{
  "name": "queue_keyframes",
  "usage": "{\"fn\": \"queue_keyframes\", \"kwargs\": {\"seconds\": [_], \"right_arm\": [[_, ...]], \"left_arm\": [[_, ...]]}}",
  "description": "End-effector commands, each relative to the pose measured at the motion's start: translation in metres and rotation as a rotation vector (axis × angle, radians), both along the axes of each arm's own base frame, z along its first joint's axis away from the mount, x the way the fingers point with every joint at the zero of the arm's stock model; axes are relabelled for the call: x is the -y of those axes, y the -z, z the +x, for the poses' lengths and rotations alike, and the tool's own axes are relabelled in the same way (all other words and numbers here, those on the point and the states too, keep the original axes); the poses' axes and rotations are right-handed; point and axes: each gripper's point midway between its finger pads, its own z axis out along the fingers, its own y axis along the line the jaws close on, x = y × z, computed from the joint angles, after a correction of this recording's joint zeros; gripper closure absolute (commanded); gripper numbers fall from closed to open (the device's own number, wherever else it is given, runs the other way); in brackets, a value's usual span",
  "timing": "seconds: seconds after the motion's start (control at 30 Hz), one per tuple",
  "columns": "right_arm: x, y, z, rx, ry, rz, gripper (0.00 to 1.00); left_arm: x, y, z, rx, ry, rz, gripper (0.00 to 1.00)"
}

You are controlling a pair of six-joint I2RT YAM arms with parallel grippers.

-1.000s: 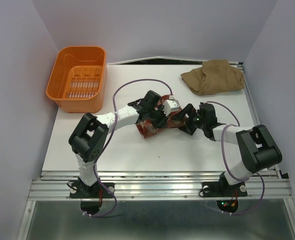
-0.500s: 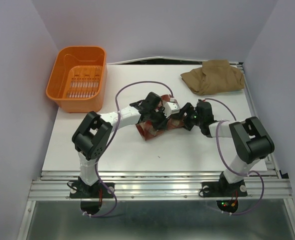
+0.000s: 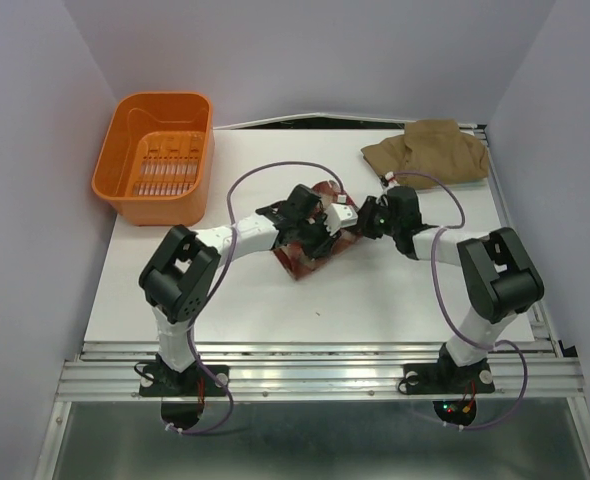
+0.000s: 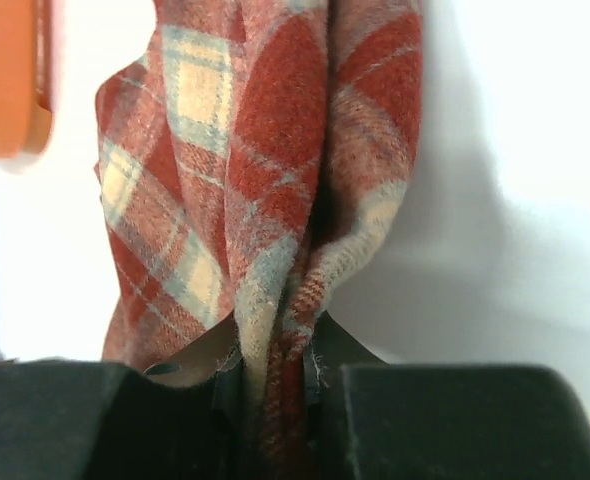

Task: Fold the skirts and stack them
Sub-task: Neatly place the folded skirt to the corner

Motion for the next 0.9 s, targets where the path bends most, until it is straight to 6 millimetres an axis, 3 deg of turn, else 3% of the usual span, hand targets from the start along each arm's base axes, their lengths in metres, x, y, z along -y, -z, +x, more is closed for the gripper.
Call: {"fn": "queue_keyframes", "kwargs": {"seconds": [0.0,0.03,0.07,0.17,0.2,0.23,0.4,0.6,0.7,0.8,0.87], "right_arm": [[0.013,-0.056,0.048,0.267,-0.017,-0.178,0.99],[0.013,-0.074,0.061,0.338,-0.035,-0.23,0.99],[0.015,-0.075,0.067,0.349,-0.047,-0.267,0.99],[0.024,-0.075,0.091,0.395,-0.071,-0.426,0.99],[0.031,-0.076,0.099,0.414,-0.048,-0.477,0.99],[0.034,-0.078,0.105,0.457,-0.077,-0.539,0.99],[0.029,-0.094,0.131,0.6,-0.168,-0.661,0.99],[0.042,-0.125,0.156,0.72,-0.186,-0.752,0.99],[0.067,-0.139,0.172,0.766,-0.178,-0.81,0.99],[0.074,-0.15,0.181,0.807,-0.183,-0.853,0.99],[0.09,-0.163,0.19,0.826,-0.157,-0.878,0.99]], "left_arm": [[-0.025,-0.057,0.0,0.099,-0.08,-0.056,0.5],[-0.034,-0.066,0.007,0.123,-0.113,-0.062,0.46],[-0.041,-0.085,0.009,0.162,-0.134,-0.079,0.43],[-0.064,-0.108,0.02,0.204,-0.202,-0.075,0.35],[-0.07,-0.113,0.023,0.209,-0.214,-0.075,0.12],[-0.074,-0.113,0.018,0.184,-0.201,-0.073,0.02],[-0.094,-0.118,0.013,0.157,-0.195,-0.091,0.02],[-0.095,-0.115,0.006,0.141,-0.194,-0.11,0.02],[-0.093,-0.114,0.006,0.132,-0.191,-0.119,0.02],[-0.091,-0.113,0.007,0.128,-0.188,-0.12,0.02],[-0.09,-0.112,0.009,0.126,-0.187,-0.12,0.02]]}}
